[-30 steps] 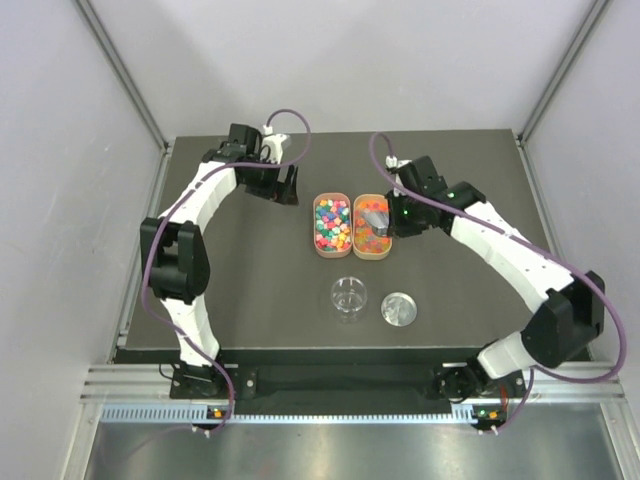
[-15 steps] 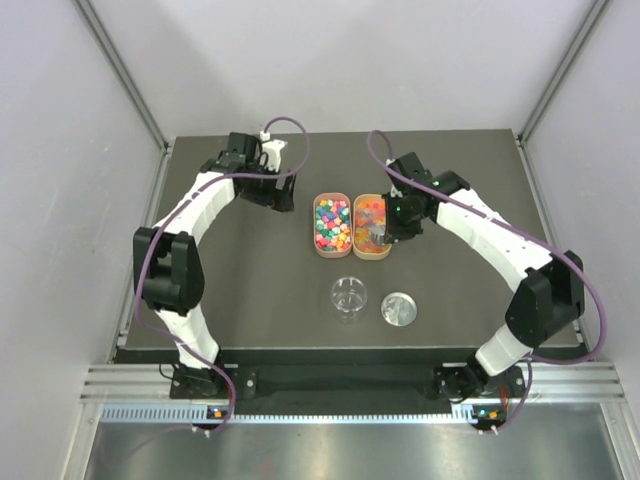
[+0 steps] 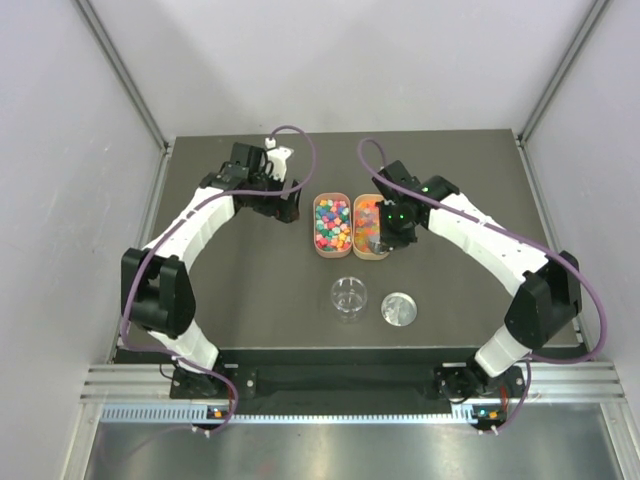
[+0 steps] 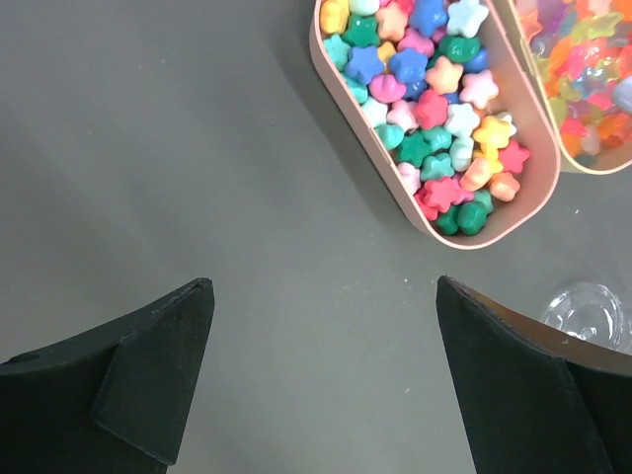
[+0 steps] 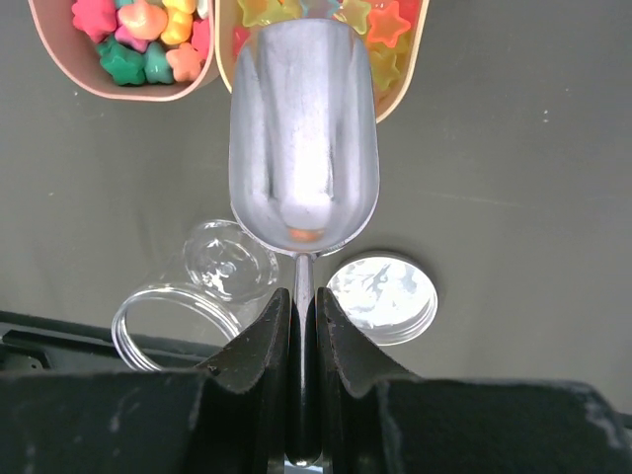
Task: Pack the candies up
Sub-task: Scoop the fake candies from the storage box.
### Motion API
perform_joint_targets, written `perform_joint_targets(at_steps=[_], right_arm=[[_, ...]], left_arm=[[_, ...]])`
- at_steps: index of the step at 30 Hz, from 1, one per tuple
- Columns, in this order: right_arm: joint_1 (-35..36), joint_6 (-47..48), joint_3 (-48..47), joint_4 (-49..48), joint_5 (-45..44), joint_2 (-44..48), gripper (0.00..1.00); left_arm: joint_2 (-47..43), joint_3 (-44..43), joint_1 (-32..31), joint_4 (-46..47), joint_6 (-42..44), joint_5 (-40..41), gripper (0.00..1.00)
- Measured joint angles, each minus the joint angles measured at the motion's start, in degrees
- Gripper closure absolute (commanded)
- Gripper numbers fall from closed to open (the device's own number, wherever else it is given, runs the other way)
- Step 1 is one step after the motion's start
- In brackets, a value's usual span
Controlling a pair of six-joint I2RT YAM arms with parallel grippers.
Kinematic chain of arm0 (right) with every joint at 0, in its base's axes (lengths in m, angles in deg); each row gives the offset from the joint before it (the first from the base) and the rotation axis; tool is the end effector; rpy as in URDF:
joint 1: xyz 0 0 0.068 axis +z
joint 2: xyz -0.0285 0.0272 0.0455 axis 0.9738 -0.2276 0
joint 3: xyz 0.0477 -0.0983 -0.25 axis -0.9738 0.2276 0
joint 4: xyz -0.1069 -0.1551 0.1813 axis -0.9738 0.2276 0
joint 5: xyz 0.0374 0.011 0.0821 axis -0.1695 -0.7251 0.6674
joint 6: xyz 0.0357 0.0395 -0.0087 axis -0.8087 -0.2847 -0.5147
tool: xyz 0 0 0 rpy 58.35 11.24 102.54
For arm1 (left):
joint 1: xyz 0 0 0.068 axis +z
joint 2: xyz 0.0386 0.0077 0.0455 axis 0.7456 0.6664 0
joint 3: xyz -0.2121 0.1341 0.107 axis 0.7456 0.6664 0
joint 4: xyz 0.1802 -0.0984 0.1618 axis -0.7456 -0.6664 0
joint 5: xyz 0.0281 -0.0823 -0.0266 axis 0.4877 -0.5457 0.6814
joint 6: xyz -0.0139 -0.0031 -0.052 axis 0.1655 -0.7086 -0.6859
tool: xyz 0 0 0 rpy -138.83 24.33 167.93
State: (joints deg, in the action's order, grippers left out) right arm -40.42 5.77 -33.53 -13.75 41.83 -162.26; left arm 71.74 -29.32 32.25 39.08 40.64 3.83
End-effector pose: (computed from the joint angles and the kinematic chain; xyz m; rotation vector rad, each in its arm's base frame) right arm 0.2582 0.1871 0.3002 -0.0795 2.7546 0.2297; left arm 0.3499 -0.1106 0.2818 0.5844 2.3773 -0.4339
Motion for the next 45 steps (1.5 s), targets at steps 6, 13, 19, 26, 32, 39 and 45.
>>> perform_joint_targets(at_steps=[6, 13, 19, 26, 32, 39, 45], right_arm=[[0.0, -1.7, 0.9, -0.2, 0.0, 0.0, 1.00], [0.0, -3.1, 2.4, 0.2, 1.6, -0.7, 1.00], [-1.0, -3.9, 2.3, -0.2, 2.7, -2.0, 1.00], [-3.1, -4.0, 1.3, -1.1, 3.4, -5.2, 1.00], [-4.2, -3.8, -1.9, -1.3, 4.8, -9.1, 1.00], [-4.3, -3.8, -6.0, -1.4, 4.8, -12.6, 1.00], [-5.0, -3.8, -6.3, -2.3, 4.9, -13.8, 1.00]], left_arm=[[-1.6, 0.9, -0.3, 0.8, -0.4, 1.1, 0.02], [-1.6, 2.3, -0.6, 0.7, -0.9, 1.7, 0.02], [-1.6, 2.6, -0.9, 0.8, -1.2, 1.9, 0.02], [-1.6, 2.7, -1.3, 0.8, -1.2, 2.1, 0.02], [-1.7, 3.3, -1.3, 1.0, -1.2, 2.4, 0.02], [-1.7, 3.5, -1.3, 1.0, -1.3, 2.5, 0.02], [-1.6, 3.5, -1.3, 1.0, -1.4, 2.5, 0.02]])
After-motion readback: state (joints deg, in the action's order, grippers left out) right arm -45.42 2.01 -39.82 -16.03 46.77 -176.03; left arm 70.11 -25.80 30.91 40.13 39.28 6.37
